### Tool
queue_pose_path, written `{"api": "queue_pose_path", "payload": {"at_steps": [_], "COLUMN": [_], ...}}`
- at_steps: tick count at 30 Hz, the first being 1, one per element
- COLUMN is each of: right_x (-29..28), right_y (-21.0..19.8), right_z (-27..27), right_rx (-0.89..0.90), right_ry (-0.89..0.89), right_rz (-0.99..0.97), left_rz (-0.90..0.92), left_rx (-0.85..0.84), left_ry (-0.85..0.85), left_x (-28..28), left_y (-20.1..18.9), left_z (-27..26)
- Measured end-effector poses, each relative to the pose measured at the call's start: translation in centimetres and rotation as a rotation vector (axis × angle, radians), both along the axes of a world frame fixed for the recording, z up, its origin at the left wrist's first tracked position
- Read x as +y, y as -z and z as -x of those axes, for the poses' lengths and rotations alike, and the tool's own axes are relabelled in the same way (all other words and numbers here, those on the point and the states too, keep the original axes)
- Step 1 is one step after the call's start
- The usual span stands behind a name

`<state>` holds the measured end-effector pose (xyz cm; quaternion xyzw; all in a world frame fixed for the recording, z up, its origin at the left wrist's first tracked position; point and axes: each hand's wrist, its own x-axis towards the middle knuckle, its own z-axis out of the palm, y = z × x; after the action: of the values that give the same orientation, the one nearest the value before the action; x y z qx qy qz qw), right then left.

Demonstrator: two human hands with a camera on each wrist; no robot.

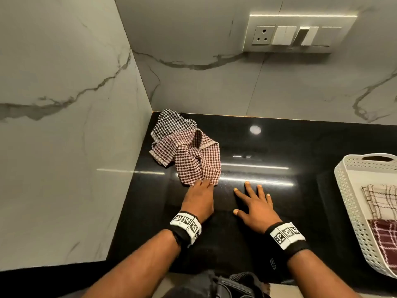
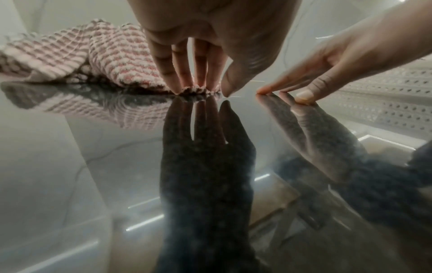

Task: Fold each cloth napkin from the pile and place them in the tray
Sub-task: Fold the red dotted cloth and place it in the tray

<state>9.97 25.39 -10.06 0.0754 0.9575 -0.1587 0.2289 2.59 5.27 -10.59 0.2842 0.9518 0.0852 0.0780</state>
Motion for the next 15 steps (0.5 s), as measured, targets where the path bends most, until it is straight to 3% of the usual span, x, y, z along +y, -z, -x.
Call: {"api": "queue_pose_path", "payload": {"at_steps": [4,11,12,15], "right_x": [-0.3,-0.5,-0.5,-0.7], "right_y": [-0.2,-0.4,-0.6,-1.3], "right_z": [0.2,0.1,0.3,0.9], "right_rx": [0.005,0.035,0.03,0.022], "right_ry": [0.037,0.071,0.08,0.097], "right_rz": [0.009,0.028,0.039,0.056], "left_rz": [-0.027,-0.149,-0.195,-0.338], "left_rx": [-0.008,-0.184,-0.163,0.145], "left_ry": [0.149,0.163,0.148,0.101], "left_x": [-0.3,0.5,0.8,1.0], "left_y": [-0.3,-0.6,-1.3,-3.0], "left_z": [-0.9,-2.5,-1.9,1.5]}}
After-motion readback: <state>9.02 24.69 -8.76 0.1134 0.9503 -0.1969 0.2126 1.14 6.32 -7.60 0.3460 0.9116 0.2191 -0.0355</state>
